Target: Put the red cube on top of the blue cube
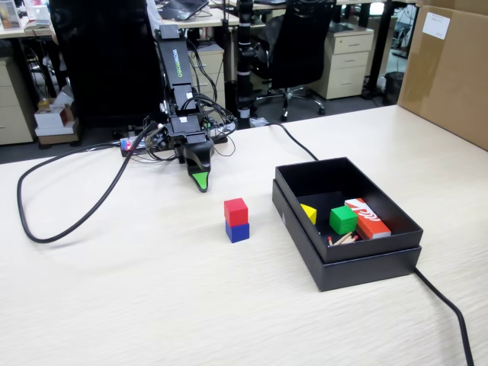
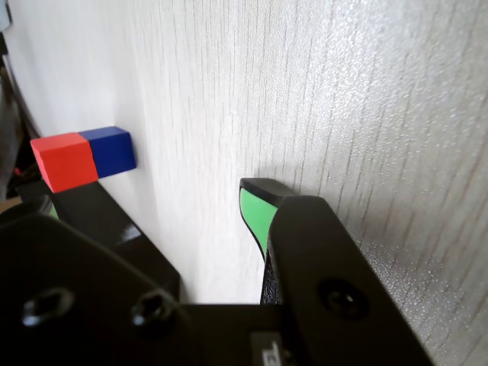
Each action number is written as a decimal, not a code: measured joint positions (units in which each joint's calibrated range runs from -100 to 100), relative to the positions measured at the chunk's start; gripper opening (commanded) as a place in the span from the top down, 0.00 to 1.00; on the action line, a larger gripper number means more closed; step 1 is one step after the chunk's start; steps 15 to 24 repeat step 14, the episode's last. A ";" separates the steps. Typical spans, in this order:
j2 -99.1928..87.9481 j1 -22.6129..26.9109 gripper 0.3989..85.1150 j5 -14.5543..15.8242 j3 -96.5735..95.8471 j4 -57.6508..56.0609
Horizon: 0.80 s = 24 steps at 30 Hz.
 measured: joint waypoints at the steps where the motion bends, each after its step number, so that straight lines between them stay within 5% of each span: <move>1: 0.00 0.00 0.43 0.00 0.00 0.00; 24: 0.00 0.00 0.43 0.05 0.00 0.00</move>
